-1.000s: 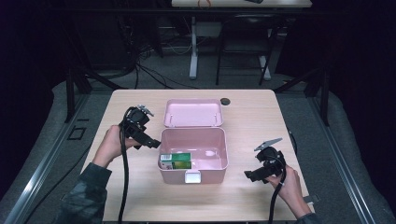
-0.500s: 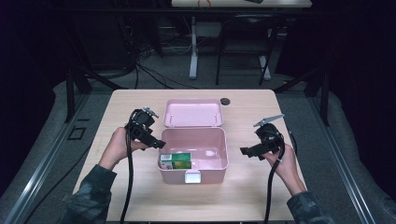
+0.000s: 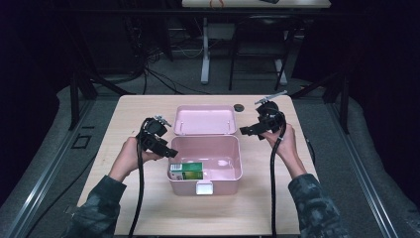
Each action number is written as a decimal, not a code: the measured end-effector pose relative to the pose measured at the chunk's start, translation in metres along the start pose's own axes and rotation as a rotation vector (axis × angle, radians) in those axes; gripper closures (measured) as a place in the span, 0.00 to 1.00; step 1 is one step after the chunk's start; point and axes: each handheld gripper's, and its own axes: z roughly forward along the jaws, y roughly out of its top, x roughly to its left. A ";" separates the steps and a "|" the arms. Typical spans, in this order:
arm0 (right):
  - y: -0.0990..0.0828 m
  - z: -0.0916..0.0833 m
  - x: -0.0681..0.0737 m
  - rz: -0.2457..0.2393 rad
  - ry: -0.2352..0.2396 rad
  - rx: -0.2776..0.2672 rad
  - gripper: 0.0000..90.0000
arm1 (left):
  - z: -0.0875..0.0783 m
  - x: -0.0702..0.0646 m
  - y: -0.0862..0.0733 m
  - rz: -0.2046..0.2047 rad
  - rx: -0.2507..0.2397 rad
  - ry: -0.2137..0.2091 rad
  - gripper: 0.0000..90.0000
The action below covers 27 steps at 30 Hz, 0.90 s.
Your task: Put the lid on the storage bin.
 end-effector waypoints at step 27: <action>0.046 0.105 -0.025 0.138 -0.069 0.018 0.66 | 0.003 0.005 -0.005 -0.018 -0.036 -0.032 0.65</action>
